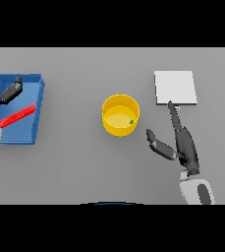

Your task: Pick up the red beaker and tilt it to pour out 1 green nut into yellow bowl. Pick up the yellow bowl and place it on the metallic measuring scale.

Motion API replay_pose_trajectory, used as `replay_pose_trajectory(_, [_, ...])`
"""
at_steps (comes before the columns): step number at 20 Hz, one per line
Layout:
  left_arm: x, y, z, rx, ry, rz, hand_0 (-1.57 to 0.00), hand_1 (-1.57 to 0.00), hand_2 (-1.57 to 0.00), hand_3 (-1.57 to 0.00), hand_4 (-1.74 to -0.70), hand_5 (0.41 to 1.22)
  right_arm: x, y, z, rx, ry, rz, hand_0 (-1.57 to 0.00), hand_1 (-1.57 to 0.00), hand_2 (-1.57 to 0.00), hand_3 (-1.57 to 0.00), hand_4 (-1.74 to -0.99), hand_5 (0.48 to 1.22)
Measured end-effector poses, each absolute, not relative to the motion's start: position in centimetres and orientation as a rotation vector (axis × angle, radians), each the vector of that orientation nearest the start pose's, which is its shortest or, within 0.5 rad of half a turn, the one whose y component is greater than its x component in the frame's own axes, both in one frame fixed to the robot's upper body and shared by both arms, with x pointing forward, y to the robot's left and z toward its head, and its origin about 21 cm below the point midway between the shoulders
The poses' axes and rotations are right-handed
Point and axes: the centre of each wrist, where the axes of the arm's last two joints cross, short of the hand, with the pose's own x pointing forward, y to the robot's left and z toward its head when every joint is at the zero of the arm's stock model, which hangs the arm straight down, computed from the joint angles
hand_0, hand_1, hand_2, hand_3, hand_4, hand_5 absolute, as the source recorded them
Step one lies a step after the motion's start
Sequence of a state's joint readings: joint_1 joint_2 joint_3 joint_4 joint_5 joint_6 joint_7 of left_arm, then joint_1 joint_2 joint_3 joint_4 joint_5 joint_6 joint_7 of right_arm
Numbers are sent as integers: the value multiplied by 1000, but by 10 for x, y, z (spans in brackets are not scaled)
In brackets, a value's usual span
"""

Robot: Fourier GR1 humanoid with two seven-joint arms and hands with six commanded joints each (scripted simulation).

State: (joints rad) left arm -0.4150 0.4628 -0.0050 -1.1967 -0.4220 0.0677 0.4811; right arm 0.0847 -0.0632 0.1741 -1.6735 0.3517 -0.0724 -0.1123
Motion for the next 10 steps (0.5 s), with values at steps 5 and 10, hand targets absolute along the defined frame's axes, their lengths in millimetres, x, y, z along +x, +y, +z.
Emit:
replay_pose_trajectory(5, [347,324,74,826,-1119,-427,-26,-21,-22,-21,-743,664,259,-218,34,-277,-1690,850,1,1,1,1,-1094,677])
replay_pose_trajectory(10, [347,320,75,835,-1124,-440,-8,-6,-7,-6,-736,685,286,-204,55,-340,-1629,1297,1,1,1,1,-1197,677])
